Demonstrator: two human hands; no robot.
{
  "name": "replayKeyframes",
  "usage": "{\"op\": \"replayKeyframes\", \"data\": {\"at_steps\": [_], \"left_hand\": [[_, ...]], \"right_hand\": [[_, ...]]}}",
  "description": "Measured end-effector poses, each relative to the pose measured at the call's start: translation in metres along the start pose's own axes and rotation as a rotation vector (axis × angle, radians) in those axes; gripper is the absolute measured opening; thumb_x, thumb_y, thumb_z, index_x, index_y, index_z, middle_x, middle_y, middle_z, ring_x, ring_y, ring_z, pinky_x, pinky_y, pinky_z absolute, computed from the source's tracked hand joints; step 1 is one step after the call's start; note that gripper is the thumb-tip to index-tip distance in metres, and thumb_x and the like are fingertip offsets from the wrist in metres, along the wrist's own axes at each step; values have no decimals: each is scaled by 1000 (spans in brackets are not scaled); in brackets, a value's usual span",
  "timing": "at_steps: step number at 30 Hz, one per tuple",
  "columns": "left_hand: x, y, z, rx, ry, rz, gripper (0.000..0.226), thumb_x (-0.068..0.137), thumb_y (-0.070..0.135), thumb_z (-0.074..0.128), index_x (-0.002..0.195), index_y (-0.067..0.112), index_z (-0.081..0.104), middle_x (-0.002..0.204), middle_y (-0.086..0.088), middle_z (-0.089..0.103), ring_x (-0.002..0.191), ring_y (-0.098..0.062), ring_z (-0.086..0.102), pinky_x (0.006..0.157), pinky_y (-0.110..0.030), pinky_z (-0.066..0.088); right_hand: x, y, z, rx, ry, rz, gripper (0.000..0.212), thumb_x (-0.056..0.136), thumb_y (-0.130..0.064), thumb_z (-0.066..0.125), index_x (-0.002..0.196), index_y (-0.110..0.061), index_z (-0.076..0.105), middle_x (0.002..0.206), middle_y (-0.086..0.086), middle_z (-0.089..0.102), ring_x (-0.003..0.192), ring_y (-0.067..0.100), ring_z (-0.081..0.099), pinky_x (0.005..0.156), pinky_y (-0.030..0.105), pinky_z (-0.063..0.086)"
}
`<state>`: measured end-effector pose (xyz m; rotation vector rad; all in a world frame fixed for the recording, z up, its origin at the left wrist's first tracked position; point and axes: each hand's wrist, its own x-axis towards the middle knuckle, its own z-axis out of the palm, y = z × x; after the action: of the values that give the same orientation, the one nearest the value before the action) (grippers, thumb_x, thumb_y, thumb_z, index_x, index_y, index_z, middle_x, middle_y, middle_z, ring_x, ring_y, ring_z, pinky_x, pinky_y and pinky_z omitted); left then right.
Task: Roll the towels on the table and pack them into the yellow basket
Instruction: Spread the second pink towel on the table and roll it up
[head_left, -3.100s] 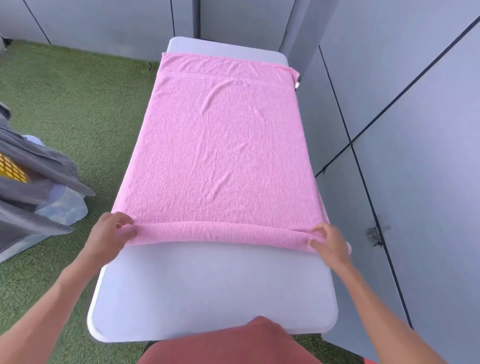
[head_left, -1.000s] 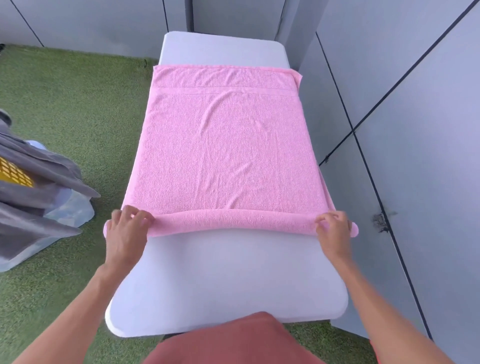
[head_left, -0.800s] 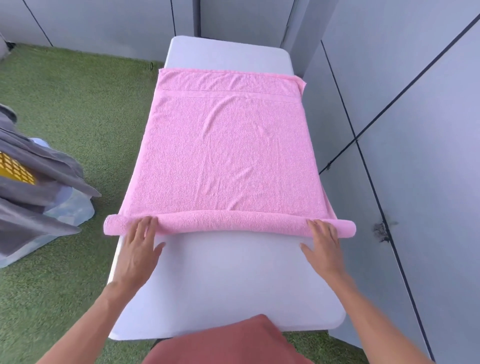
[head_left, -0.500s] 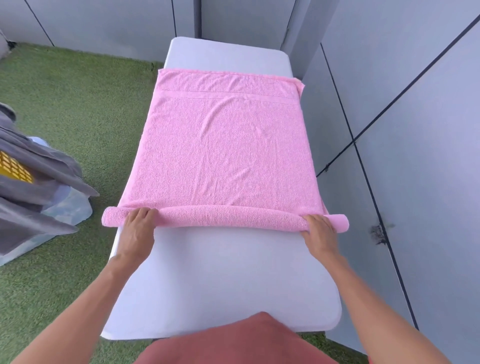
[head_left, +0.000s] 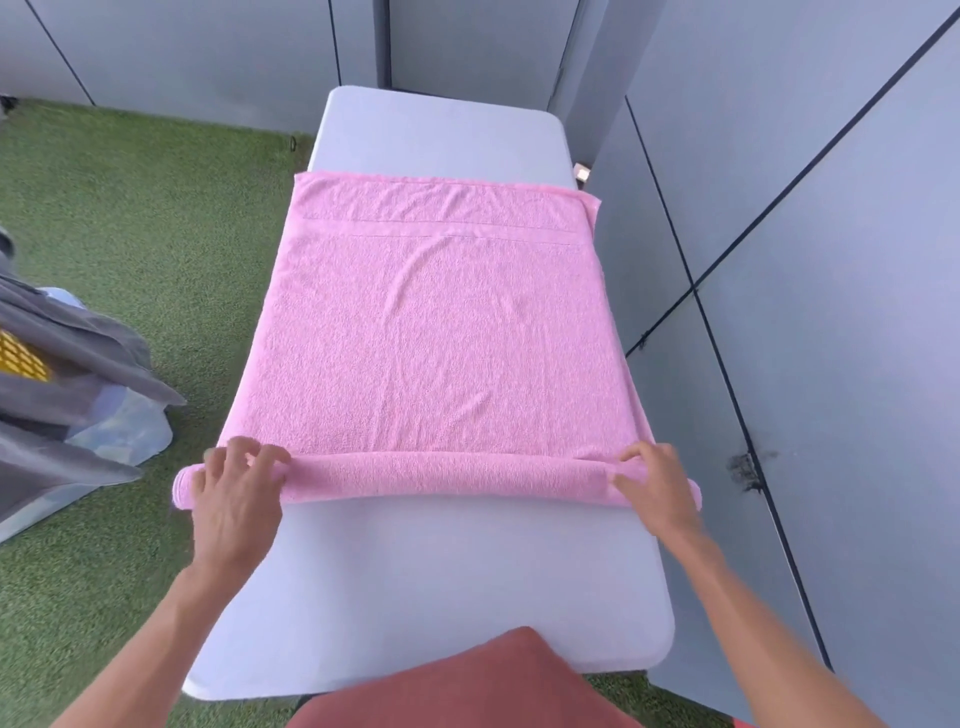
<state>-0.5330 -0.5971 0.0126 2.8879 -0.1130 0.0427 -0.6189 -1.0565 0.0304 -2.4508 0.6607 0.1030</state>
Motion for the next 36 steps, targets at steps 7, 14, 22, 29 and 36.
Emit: {"op": "replayKeyframes", "data": {"at_steps": [7, 14, 22, 29, 36], "left_hand": [[-38, 4, 19, 54, -30, 130, 61, 69, -1, 75, 125, 1, 52, 115, -20, 50, 96, -40, 47, 72, -50, 46], [-14, 7, 18, 109, -70, 123, 53, 64, 1, 80, 111, 4, 56, 111, -16, 53, 98, -38, 49, 75, -49, 45], [-21, -10, 17, 67, -150, 101, 37, 68, -3, 76, 103, 6, 64, 102, -10, 62, 98, -36, 52, 71, -49, 45], [11, -11, 5, -284, -168, -20, 41, 82, 0, 69, 121, 6, 59, 117, -16, 61, 109, -39, 55, 92, -52, 45], [-25, -18, 29, -102, -104, 177, 64, 69, -4, 79, 128, -3, 55, 127, -21, 57, 121, -41, 49, 103, -56, 40]], "right_hand": [[-37, 17, 39, -447, 147, -288, 51, 76, -23, 78, 122, -11, 62, 126, 7, 55, 119, 30, 43, 102, 44, 38], [9, 8, 30, -343, -74, -279, 49, 76, 3, 68, 124, -5, 59, 114, 10, 57, 114, 31, 49, 103, 30, 29], [18, -6, -22, -115, -570, 23, 32, 87, -19, 68, 117, -22, 58, 114, -10, 53, 111, 7, 52, 92, 24, 39], [1, 0, 9, -276, 121, -163, 13, 82, -18, 73, 88, -28, 73, 103, -3, 62, 103, 23, 54, 84, 35, 39], [-27, 19, 38, -404, 55, -290, 67, 73, -18, 80, 133, -7, 51, 130, 7, 50, 123, 28, 42, 107, 41, 34]]}}
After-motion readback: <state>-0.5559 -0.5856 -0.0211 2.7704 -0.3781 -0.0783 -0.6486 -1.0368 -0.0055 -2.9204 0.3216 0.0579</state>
